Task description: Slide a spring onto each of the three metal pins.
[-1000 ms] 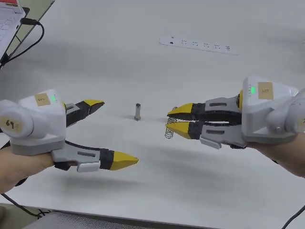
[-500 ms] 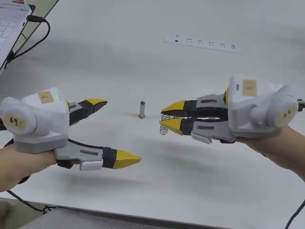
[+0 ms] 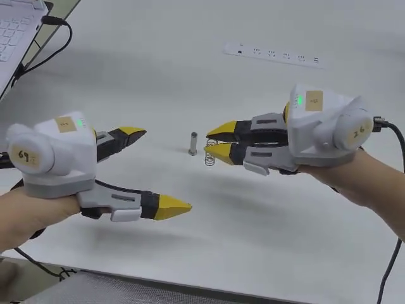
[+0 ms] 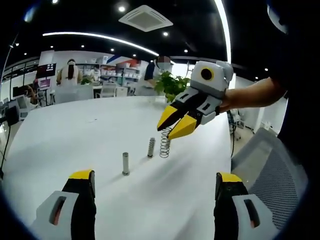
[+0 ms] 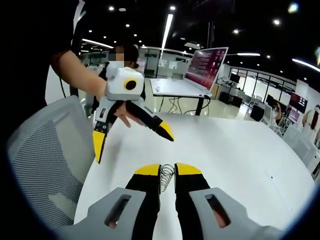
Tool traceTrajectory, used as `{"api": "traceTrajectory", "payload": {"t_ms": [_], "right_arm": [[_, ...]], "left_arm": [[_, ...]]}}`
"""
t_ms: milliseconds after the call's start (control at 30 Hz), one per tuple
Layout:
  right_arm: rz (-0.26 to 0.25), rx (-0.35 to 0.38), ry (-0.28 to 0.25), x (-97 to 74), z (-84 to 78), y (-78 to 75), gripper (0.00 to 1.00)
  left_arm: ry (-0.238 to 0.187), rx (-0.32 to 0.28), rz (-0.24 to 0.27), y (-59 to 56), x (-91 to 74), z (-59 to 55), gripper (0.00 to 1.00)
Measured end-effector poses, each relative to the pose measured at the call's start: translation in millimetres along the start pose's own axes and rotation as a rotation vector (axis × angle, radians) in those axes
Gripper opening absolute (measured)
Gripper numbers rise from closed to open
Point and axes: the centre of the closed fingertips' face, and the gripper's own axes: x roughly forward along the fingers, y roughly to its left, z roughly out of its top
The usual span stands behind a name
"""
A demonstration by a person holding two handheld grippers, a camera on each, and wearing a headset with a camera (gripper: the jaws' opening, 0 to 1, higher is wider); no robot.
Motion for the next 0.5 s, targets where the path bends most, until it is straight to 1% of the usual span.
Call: {"api": "traceTrajectory", "payload": {"t_ms": [233, 500], "right_arm": [[-0.028, -0.006, -0.009, 11.0, 7.7, -12.7, 0.07], [-0.047, 0.009, -0.009, 15.3, 6.2, -20.0, 0.07]], "left_arm": [[0.000, -0.008, 0.004, 1.6, -2.1, -1.7, 0.97], [-0.003, -0.009, 0.014, 4.9, -3.9, -2.3, 0.98]]}}
